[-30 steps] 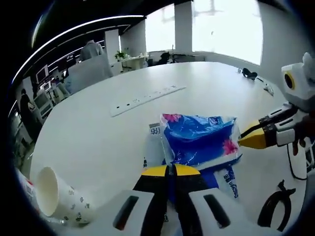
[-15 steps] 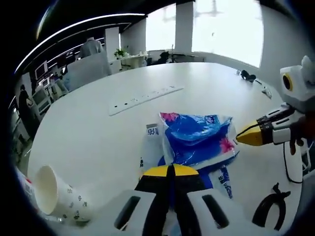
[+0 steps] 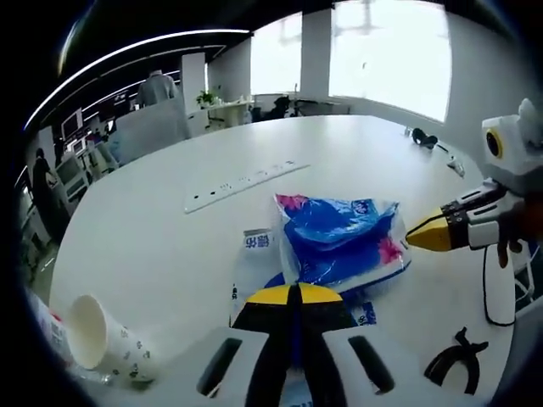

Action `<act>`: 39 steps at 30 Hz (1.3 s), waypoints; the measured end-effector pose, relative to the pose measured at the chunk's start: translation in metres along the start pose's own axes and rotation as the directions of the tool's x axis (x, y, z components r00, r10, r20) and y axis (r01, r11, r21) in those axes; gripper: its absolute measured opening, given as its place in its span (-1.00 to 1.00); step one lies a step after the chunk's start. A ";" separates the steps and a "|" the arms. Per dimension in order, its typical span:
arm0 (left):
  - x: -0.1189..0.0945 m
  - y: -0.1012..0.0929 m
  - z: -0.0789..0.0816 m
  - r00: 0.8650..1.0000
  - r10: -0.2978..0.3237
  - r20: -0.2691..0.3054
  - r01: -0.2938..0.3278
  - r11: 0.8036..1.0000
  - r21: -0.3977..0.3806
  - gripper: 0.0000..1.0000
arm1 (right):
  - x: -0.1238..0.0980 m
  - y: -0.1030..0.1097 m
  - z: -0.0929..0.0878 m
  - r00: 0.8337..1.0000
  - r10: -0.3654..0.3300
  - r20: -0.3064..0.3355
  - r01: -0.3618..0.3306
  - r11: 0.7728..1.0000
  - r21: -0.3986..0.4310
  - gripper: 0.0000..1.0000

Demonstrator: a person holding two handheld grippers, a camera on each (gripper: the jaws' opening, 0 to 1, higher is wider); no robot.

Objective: Arrange the tabletop items into an orderly group along one side of the table until the central work area is clear of visible clutter.

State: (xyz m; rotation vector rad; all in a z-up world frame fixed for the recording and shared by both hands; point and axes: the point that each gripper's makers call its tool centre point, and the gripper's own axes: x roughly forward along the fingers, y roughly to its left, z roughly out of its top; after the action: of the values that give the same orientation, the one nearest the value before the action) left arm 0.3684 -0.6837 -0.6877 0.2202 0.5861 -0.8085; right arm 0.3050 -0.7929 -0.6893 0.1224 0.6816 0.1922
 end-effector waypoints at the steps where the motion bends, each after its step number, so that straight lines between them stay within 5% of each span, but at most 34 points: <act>1: 0.000 -0.001 0.001 1.000 0.000 0.001 0.000 1.000 0.000 -1.00 | -0.002 -0.001 0.001 1.000 -0.001 0.001 0.001 1.000 0.001 -1.00; 20: -0.020 -0.028 0.032 0.998 -0.008 0.059 0.007 1.000 0.023 -1.00 | -0.042 -0.009 0.018 0.998 -0.032 0.060 0.033 0.999 -0.017 -1.00; 39: -0.048 -0.052 0.039 0.995 -0.015 0.097 0.012 1.000 0.029 -1.00 | -0.079 -0.005 0.019 0.995 -0.046 0.086 0.050 0.998 -0.038 -1.00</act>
State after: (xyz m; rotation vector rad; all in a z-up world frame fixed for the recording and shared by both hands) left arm 0.3203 -0.7049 -0.6270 0.2018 0.4856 -0.8364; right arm 0.2576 -0.8153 -0.6276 0.0750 0.5951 0.1538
